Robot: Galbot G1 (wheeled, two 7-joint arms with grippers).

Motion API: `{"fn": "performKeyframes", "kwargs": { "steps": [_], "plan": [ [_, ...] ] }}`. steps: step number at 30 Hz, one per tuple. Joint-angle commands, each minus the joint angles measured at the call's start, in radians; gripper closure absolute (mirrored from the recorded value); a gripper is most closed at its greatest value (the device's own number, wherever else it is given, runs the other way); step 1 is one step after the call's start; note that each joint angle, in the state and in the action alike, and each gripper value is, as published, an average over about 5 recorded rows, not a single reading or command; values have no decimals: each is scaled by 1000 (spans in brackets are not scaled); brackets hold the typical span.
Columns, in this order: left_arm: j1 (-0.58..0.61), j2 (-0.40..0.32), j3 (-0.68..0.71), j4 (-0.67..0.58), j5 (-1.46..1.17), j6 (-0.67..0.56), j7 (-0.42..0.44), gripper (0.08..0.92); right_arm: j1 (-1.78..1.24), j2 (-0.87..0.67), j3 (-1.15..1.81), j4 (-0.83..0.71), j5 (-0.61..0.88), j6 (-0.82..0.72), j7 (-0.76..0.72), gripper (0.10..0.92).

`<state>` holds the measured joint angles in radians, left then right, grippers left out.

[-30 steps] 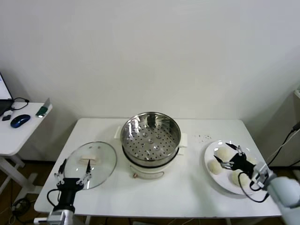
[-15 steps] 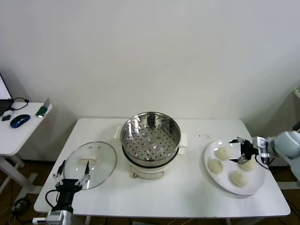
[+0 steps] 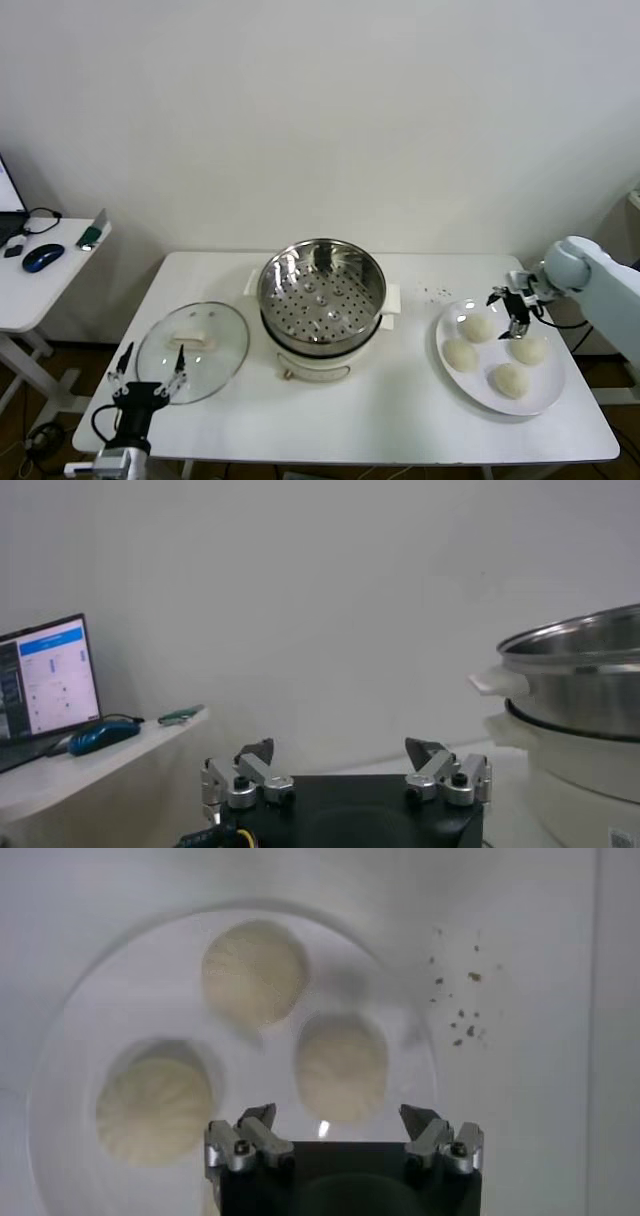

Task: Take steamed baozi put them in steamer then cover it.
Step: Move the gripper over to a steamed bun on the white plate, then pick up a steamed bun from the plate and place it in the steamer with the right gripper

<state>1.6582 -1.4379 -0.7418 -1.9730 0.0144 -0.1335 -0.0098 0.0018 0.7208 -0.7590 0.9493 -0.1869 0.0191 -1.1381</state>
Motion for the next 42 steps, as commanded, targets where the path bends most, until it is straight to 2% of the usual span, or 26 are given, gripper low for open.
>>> {"fn": "performKeyframes", "kwargs": {
  "steps": [1, 11, 19, 32, 37, 42],
  "plan": [
    [-1, 0, -2, 5, -9, 2, -1, 177, 96, 94, -144, -106, -25, 2, -25, 203],
    [-5, 4, -6, 23, -26, 6, -9, 177, 54, 173, -107, -204, -53, 29, -1, 203],
    [-11, 6, -6, 26, -24, 8, -9, 177, 49, 190, -109, -224, -55, 39, -5, 205],
    [-4, 8, -11, 25, -24, 5, -11, 177, 58, 187, -115, -223, -48, 46, -23, 340],
    [1, 8, -12, 23, -25, 3, -12, 177, 83, 172, -125, -197, -22, 52, -25, 354],
    [7, 9, -12, 16, -25, 3, -12, 177, 235, 157, -212, -147, 60, 113, -60, 349]
  ]
}}
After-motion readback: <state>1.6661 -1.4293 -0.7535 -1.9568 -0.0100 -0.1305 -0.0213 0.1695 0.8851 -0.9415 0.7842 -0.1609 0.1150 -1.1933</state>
